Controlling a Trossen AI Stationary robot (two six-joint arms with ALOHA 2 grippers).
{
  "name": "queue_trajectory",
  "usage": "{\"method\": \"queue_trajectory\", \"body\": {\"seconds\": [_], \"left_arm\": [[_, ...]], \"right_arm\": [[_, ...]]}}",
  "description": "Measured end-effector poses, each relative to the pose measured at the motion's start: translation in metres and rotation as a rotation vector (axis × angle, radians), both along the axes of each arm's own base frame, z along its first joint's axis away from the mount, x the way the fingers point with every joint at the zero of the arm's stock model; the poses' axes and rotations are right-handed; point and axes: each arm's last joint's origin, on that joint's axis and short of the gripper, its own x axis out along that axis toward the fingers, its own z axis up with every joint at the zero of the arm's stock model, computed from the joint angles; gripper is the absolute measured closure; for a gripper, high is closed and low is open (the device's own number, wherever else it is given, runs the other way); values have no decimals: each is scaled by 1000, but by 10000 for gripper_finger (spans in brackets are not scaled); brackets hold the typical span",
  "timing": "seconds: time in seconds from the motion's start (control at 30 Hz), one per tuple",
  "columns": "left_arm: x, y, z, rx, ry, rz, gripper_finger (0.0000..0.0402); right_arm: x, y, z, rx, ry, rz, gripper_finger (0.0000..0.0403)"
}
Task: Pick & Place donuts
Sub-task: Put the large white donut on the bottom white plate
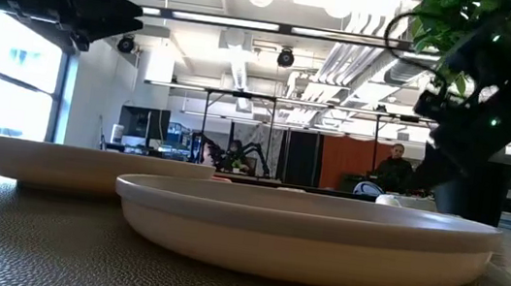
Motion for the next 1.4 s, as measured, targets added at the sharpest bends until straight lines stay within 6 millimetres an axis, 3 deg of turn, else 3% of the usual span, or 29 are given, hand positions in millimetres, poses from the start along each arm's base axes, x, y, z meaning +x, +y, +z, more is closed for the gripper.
{"method": "queue_trajectory", "body": {"seconds": [0.43, 0.53, 0.7, 0.83, 1.0, 1.2, 1.4], "left_arm": [[1, 0, -1, -3, 6, 2, 236], [1, 0, -1, -3, 6, 2, 236], [1, 0, -1, -2, 6, 2, 236], [1, 0, -1, -2, 6, 2, 236], [1, 0, -1, -3, 7, 1, 236], [1, 0, -1, -2, 9, 1, 236], [1, 0, -1, -24, 0, -1, 236]], "right_arm": [[3, -9, -13, -20, 80, -31, 286], [3, -9, -14, -13, 87, -28, 310], [4, -9, -13, -11, 68, -28, 389], [10, -6, -9, 21, -12, 20, 382], [31, 11, 11, 108, -174, 196, 397], [55, 53, 51, 77, -391, 545, 398], [75, 94, 70, 54, -427, 702, 399]]}}
